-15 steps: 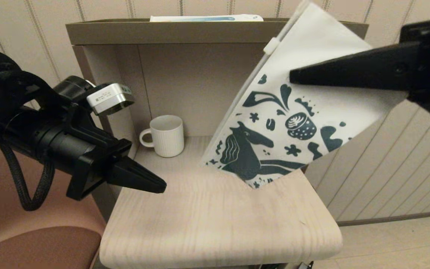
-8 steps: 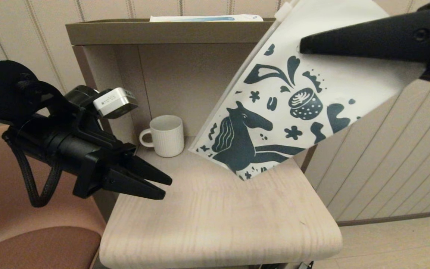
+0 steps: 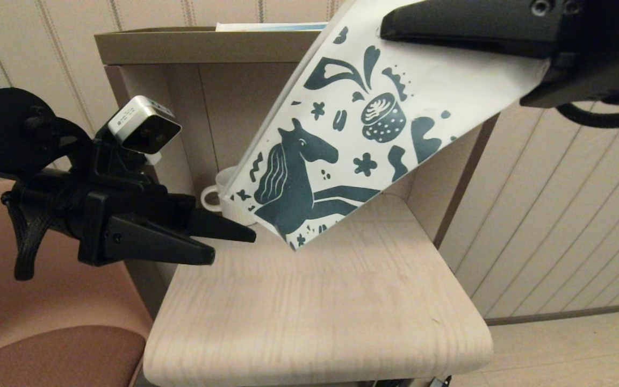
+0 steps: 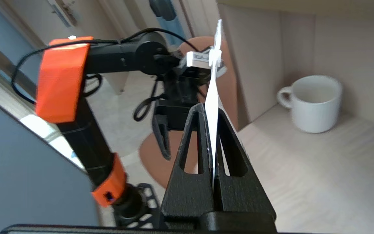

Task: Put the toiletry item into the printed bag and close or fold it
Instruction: Hand it to the other hand

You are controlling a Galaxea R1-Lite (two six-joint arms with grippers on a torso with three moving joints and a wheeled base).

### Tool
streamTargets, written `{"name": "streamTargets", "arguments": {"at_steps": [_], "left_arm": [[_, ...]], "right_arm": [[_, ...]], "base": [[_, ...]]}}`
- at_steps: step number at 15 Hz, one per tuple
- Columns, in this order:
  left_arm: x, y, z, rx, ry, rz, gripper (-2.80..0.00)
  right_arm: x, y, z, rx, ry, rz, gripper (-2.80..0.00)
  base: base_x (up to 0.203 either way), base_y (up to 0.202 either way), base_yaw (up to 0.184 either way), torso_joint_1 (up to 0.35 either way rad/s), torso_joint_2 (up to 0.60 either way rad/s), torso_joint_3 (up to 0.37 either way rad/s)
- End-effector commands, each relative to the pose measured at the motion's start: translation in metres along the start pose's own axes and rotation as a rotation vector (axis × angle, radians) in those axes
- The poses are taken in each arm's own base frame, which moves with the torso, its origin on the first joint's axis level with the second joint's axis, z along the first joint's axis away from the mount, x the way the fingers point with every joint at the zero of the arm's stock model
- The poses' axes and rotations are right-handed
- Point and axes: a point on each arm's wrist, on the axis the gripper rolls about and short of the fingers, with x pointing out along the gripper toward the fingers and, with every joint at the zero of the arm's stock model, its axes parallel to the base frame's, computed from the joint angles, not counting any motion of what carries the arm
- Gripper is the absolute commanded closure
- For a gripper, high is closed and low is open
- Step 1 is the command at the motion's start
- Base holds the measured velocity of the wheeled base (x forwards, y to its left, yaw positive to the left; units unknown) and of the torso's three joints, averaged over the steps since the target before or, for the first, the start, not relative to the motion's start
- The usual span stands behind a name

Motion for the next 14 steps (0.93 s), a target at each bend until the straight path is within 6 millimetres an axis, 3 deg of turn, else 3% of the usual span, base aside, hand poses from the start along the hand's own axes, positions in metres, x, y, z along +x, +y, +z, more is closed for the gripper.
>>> {"name": "streamTargets", "arguments": {"at_steps": [1, 9, 14], "left_arm": [[0.0, -0.001, 0.0, -0.008, -0.007, -0.009, -2.8], [0.0, 0.016, -0.004, -0.039, -0.007, -0.008, -2.8], [-0.015, 0.013, 0.001, -0.02, -0.049, 0.021, -2.8]], "right_arm": [[0.01, 0.0, -0.002, 0.017, 0.014, 0.011, 0.0], [0.003, 0.013, 0.008, 0.024, -0.024, 0.059, 0.0], [0.0, 0.014, 0.009, 0.099, -0.027, 0.064, 0.0]], "base": [[0.0, 0.0, 0.0, 0.0, 0.0, 0.0], [0.0, 0.0, 0.0, 0.0, 0.0, 0.0], [0.0, 0.0, 0.0, 0.0, 0.0, 0.0]]}}
